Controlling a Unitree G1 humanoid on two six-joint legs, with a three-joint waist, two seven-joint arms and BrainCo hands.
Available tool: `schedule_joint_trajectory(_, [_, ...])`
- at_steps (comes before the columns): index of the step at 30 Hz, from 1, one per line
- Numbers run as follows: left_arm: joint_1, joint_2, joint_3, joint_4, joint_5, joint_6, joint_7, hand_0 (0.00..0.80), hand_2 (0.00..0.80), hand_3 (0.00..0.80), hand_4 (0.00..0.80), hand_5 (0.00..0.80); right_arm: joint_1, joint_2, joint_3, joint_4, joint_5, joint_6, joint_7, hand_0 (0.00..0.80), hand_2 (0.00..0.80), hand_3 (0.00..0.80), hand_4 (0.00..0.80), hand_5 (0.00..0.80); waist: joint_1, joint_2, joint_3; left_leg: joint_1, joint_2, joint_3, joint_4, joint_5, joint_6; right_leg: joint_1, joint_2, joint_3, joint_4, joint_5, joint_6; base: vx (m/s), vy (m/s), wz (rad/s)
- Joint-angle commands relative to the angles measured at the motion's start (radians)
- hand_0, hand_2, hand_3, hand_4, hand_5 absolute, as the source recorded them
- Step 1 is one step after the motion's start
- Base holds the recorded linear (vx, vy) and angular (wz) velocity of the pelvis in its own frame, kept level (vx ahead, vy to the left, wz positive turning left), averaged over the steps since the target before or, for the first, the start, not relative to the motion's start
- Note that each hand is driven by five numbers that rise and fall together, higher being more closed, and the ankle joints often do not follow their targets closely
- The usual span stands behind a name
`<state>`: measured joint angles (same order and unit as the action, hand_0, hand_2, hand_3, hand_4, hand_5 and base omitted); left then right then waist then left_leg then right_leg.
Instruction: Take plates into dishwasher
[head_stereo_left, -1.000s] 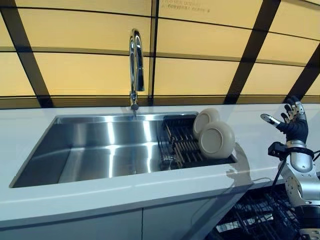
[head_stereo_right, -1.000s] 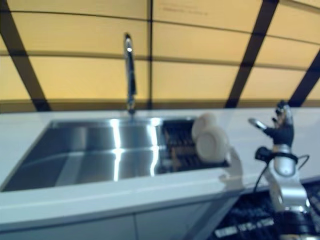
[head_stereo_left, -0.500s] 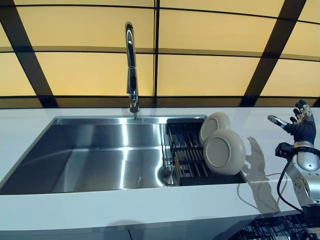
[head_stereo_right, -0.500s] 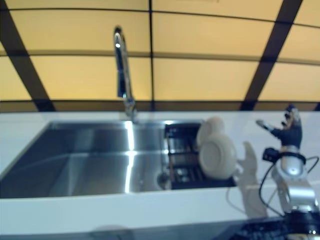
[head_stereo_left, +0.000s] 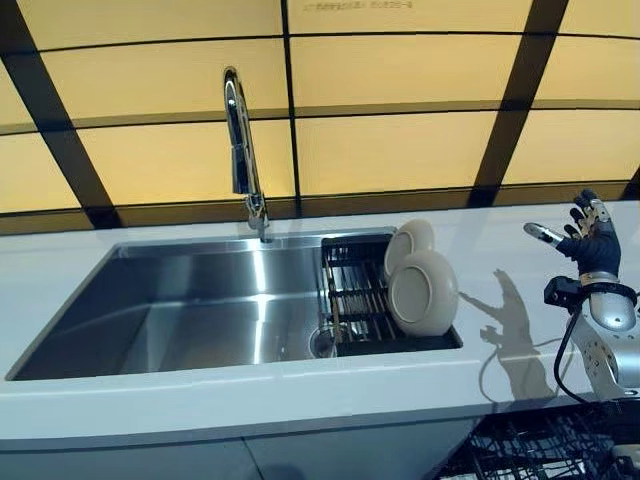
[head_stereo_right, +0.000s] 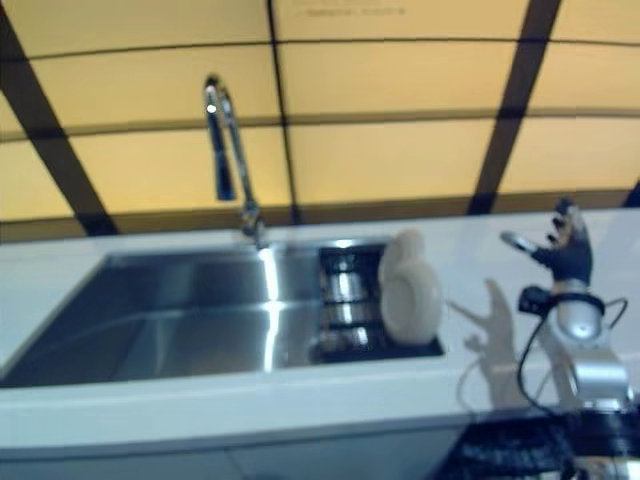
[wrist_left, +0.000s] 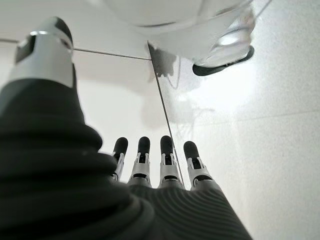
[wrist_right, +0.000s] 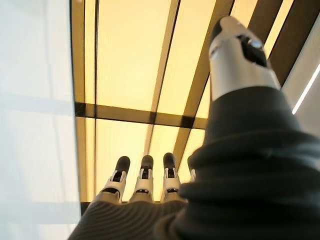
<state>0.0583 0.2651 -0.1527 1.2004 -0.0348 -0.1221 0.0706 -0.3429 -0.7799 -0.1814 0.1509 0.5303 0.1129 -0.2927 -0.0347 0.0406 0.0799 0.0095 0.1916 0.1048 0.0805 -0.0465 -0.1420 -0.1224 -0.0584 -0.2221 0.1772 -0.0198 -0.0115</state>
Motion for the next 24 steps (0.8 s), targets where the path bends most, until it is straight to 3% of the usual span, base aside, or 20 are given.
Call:
schedule_joint_trajectory(1, [0.011, 0.028, -0.032, 0.007, 0.01, 0.007, 0.002, 0.0, 0.0, 0.0, 0.0, 0.0, -0.015, 0.019, 0.008, -0.03, 0.044, -0.03, -0.009, 0.0, 0.0, 0.0, 0.0, 0.0, 0.032, -0.102, -0.038, 0.032, -0.021, 0.008, -0.065, 0.133, -0.003, 0.203, -0.058, 0.022, -0.254, 0.095, 0.088, 0.083, 0.129, 0.2])
schedule_joint_trajectory(2, [0.01, 0.016, -0.042, 0.002, 0.017, 0.004, 0.011, 0.0, 0.0, 0.0, 0.0, 0.0, 0.003, 0.034, 0.001, -0.035, 0.037, -0.045, -0.009, 0.0, 0.0, 0.0, 0.0, 0.0, 0.041, -0.097, -0.026, -0.011, -0.021, 0.006, -0.074, 0.175, -0.012, 0.221, -0.052, 0.04, -0.262, 0.087, 0.09, 0.062, 0.135, 0.2])
schedule_joint_trajectory(4, [0.008, 0.008, -0.043, -0.001, 0.017, 0.011, 0.012, 0.0, 0.0, 0.0, 0.0, 0.0, 0.004, 0.045, 0.005, -0.029, 0.028, -0.051, 0.007, 0.0, 0.0, 0.0, 0.0, 0.0, 0.042, -0.097, -0.028, -0.009, -0.038, -0.004, -0.083, 0.141, 0.003, 0.216, -0.063, 0.039, -0.265, 0.088, 0.096, 0.042, 0.161, -0.21])
schedule_joint_trajectory(9, [-0.008, 0.015, -0.052, 0.002, 0.003, 0.023, 0.006, 0.0, 0.0, 0.0, 0.0, 0.0, 0.021, 0.05, 0.003, -0.026, 0.016, -0.049, 0.063, 0.0, 0.0, 0.0, 0.0, 0.0, 0.029, -0.084, -0.04, 0.043, -0.058, 0.011, -0.141, 0.125, 0.021, 0.216, -0.071, 0.031, -0.264, 0.092, 0.111, 0.056, 0.147, -0.18])
schedule_joint_trajectory(24, [-0.035, 0.062, -0.054, 0.03, -0.007, 0.032, -0.004, 0.0, 0.0, 0.0, 0.0, 0.0, 0.074, -0.025, 0.008, 0.008, 0.023, 0.122, 0.312, 0.0, 0.0, 0.0, 0.0, 0.0, 0.023, -0.122, -0.051, 0.076, -0.079, 0.045, -0.166, 0.091, 0.054, 0.223, -0.086, 0.022, -0.243, 0.087, 0.132, 0.053, 0.04, 0.01])
